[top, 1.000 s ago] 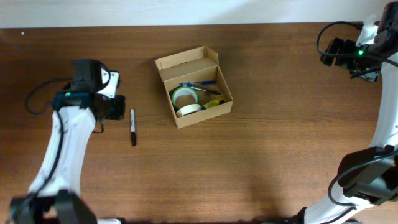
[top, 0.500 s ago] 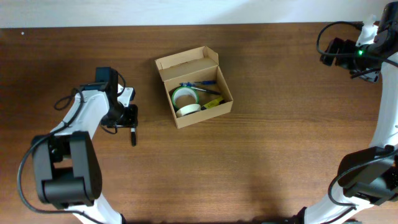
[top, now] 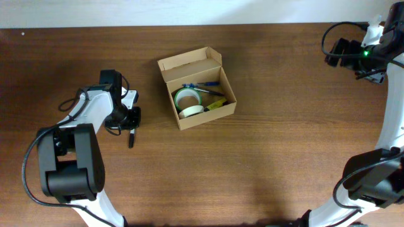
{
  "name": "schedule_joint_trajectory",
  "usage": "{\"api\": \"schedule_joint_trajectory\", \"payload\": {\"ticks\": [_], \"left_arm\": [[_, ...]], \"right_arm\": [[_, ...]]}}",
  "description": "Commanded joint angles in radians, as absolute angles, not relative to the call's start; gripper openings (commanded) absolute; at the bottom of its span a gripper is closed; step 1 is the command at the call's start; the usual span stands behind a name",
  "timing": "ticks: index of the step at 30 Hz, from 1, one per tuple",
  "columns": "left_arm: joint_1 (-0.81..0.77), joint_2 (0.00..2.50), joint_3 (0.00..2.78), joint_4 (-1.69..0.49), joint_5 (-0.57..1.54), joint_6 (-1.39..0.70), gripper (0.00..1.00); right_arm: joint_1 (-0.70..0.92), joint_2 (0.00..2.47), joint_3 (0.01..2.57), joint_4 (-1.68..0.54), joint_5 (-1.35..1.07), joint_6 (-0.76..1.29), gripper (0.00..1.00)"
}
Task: Pack container
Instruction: 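Carry the black marker over the box and drop it in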
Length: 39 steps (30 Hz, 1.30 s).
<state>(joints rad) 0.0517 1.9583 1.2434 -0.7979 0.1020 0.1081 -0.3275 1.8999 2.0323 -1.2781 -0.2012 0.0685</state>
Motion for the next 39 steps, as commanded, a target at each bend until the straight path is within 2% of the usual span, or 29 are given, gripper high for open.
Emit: {"api": "schedule_joint_trajectory", "payload": {"ticks": [1, 7, 16, 20, 26, 32, 37, 39], "left_arm": [[0.046, 2.001, 1.238, -0.795, 0.109, 0.138, 0.02], [0.046, 1.985, 1.375, -0.876, 0.109, 0.274, 0.02], [0.033, 1.939, 1.964, -1.082, 0.118, 0.602, 0.01], [-0.04, 1.939, 2.178, -1.179, 0.151, 0.826, 0.02], [-0.24, 1.95, 2.226, -1.256, 0.148, 0.991, 0.02], [-0.41, 2.037, 2.226, -1.277, 0.028, 1.012, 0.02], [-0.46, 2.161, 2.226, -1.261, 0.021, 0.972, 0.02], [-0.462, 2.208, 2.226, -1.235, -0.015, 0.891, 0.02]], "right_arm": [[-0.332, 1.888, 2.037, -1.278, -0.206, 0.068, 0.99], [-0.332, 1.888, 2.037, -1.278, -0.206, 0.068, 0.99], [-0.332, 1.888, 2.037, -1.278, -0.206, 0.068, 0.99], [-0.332, 1.888, 2.037, -1.278, -0.206, 0.068, 0.99], [-0.332, 1.888, 2.037, -1.278, -0.206, 0.068, 0.99], [-0.332, 1.888, 2.037, -1.278, -0.207, 0.068, 0.99], [-0.332, 1.888, 2.037, -1.278, -0.206, 0.068, 0.99], [-0.332, 1.888, 2.037, -1.278, -0.206, 0.068, 0.99]]}}
